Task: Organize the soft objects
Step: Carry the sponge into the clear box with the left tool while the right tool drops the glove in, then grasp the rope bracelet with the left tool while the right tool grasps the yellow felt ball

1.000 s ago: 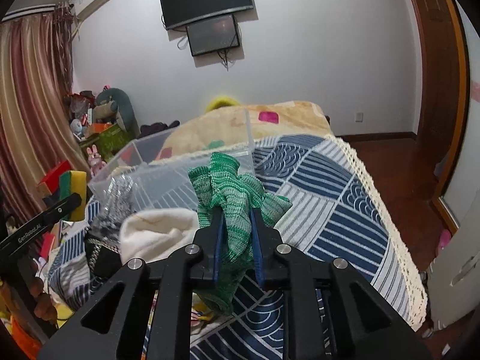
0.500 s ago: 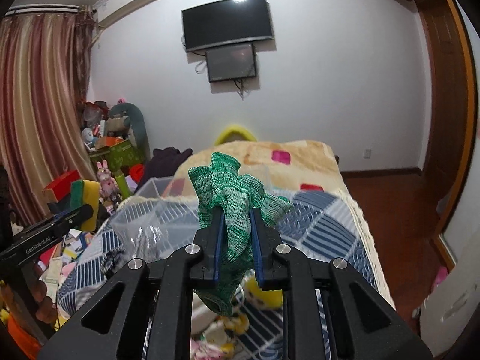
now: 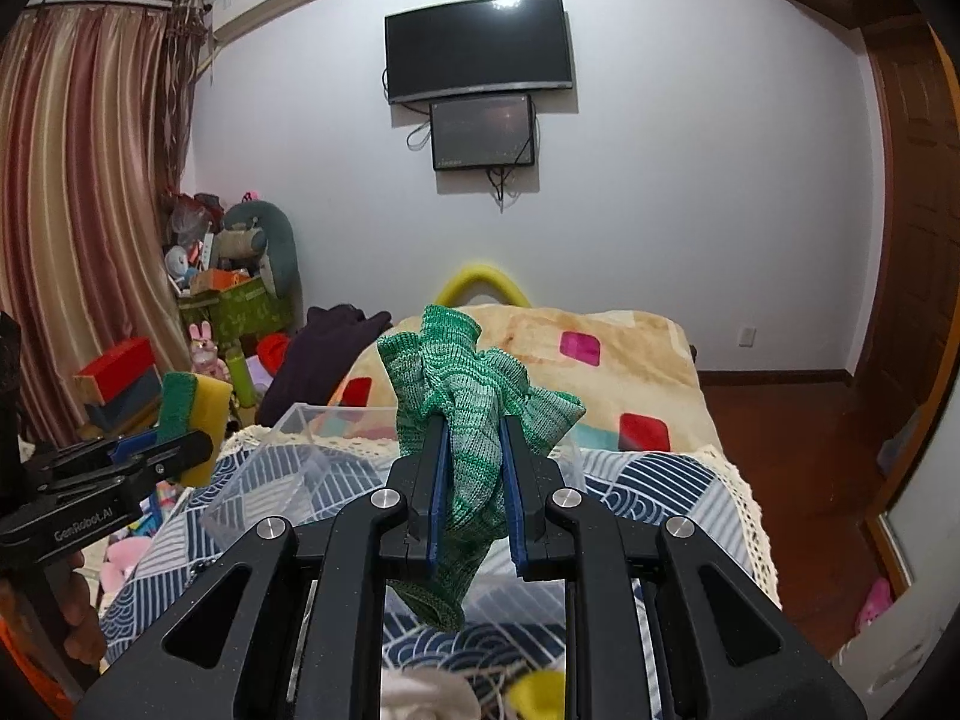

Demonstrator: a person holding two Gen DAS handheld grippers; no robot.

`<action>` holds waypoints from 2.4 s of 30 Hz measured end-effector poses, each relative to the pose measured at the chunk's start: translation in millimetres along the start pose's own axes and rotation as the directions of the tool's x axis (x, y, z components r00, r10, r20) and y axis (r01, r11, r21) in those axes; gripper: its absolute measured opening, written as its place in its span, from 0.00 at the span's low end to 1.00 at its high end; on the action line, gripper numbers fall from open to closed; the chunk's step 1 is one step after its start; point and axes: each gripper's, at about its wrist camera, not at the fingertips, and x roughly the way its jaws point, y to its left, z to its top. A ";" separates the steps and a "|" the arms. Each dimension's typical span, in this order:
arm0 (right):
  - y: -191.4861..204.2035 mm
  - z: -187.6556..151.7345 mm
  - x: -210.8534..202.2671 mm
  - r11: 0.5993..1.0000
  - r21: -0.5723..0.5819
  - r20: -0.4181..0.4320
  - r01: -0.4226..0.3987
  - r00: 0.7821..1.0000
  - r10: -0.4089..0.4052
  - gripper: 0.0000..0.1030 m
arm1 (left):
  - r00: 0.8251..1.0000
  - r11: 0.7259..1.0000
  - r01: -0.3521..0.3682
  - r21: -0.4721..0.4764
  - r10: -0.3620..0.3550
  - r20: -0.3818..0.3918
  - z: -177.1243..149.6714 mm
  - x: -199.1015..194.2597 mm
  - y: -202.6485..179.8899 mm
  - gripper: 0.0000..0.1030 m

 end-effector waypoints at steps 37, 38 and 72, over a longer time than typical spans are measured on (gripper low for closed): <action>6.5 -15.9 69.4 0.989 -0.129 -0.343 -0.069 0.939 0.021 0.32 | 0.978 0.997 -0.009 0.076 0.024 -0.208 0.6 51.6 -6.7 0.56; 6.9 -13.8 65.8 0.989 -0.132 -0.330 -0.064 0.944 0.018 0.36 | 0.980 0.997 -0.007 0.075 0.022 -0.197 1.8 47.6 -6.4 0.58; -26.2 -58.9 -26.6 0.999 -0.038 -0.185 0.022 0.982 -0.029 0.70 | 0.970 0.988 -0.134 0.071 0.146 -0.196 -91.8 -30.7 50.5 0.95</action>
